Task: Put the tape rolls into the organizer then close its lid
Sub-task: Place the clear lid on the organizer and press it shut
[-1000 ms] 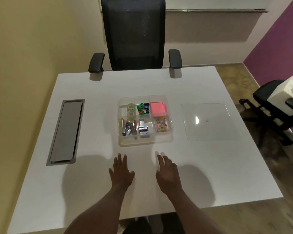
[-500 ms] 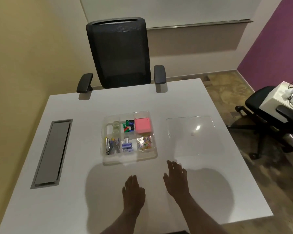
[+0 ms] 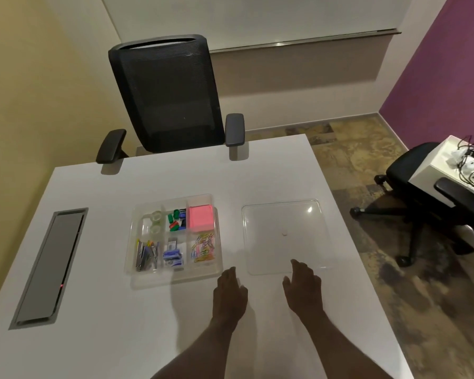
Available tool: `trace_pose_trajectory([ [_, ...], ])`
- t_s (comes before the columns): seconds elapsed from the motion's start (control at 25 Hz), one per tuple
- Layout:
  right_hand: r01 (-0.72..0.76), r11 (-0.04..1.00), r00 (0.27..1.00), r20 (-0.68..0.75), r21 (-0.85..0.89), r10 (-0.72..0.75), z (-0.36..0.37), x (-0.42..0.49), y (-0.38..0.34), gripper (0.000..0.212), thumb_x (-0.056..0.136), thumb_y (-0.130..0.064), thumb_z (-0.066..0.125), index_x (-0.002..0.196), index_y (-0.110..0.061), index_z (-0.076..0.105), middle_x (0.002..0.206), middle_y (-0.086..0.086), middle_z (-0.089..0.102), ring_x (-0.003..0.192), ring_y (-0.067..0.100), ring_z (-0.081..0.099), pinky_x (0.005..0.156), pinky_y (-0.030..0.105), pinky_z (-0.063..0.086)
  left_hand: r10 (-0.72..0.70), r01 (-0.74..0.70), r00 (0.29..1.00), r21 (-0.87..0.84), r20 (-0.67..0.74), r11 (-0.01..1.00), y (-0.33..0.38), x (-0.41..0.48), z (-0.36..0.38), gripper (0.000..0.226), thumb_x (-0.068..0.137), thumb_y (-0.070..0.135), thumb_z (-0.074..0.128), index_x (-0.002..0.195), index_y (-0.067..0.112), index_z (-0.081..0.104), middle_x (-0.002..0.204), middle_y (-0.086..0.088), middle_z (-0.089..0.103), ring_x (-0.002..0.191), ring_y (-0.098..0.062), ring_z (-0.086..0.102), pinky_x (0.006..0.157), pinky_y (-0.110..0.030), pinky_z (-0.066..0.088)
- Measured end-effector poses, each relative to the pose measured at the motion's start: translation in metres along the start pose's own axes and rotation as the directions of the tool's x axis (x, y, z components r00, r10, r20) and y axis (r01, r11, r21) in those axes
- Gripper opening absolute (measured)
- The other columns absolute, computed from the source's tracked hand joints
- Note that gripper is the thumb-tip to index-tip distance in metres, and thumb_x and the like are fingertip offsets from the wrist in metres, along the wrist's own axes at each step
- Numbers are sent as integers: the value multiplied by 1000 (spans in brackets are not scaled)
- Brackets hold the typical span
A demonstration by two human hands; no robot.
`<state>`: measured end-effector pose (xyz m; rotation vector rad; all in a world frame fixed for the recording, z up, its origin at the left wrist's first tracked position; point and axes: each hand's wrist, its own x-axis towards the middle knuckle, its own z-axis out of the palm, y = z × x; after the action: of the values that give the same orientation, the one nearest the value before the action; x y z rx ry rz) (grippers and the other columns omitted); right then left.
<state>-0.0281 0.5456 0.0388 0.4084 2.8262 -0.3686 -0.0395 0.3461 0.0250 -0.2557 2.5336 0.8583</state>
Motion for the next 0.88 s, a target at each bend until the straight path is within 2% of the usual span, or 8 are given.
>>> trace_pose_trajectory([
  [0.08, -21, 999, 1000, 7, 41, 21, -1, 15, 16, 56, 101, -36, 48, 151, -16, 37, 144, 5, 48, 133, 24, 48, 108, 39, 39, -3, 3, 1000, 3, 5, 1000, 12, 7, 4, 59, 106, 19, 53, 161, 13, 35, 163, -5, 44, 150, -27, 44, 118, -40, 40],
  [0.52, -147, 973, 989, 3, 179, 149, -35, 102, 65, 51, 100, -31, 53, 145, -10, 41, 139, 13, 53, 127, 31, 52, 106, 44, 43, -48, 48, 998, -6, 51, 999, 56, 55, 14, 67, 104, 22, 55, 164, 11, 26, 167, -8, 36, 154, -28, 36, 120, -43, 39],
  [0.64, -199, 943, 980, 46, 268, 194, -44, 127, 75, 56, 99, -30, 55, 148, -9, 37, 147, 16, 47, 133, 34, 47, 110, 46, 41, -109, 114, 991, -70, 76, 991, 61, 71, 12, 81, 104, 26, 60, 170, 9, 15, 175, -11, 24, 161, -32, 27, 129, -45, 31],
  [0.72, -223, 920, 975, 84, 323, 206, -46, 139, 80, 61, 99, -30, 57, 152, -10, 34, 153, 16, 41, 139, 35, 43, 113, 47, 39, -149, 155, 987, -113, 64, 981, 64, 81, 10, 85, 103, 25, 62, 170, 9, 14, 175, -14, 24, 162, -34, 26, 131, -44, 27],
  [0.88, -266, 910, 960, 173, 319, 220, -41, 155, 86, 68, 98, -33, 59, 155, -12, 30, 158, 16, 36, 143, 36, 37, 116, 48, 36, -191, 196, 980, -132, 50, 972, 68, 93, 9, 86, 102, 27, 63, 170, 9, 14, 175, -15, 25, 160, -38, 24, 130, -46, 26],
])
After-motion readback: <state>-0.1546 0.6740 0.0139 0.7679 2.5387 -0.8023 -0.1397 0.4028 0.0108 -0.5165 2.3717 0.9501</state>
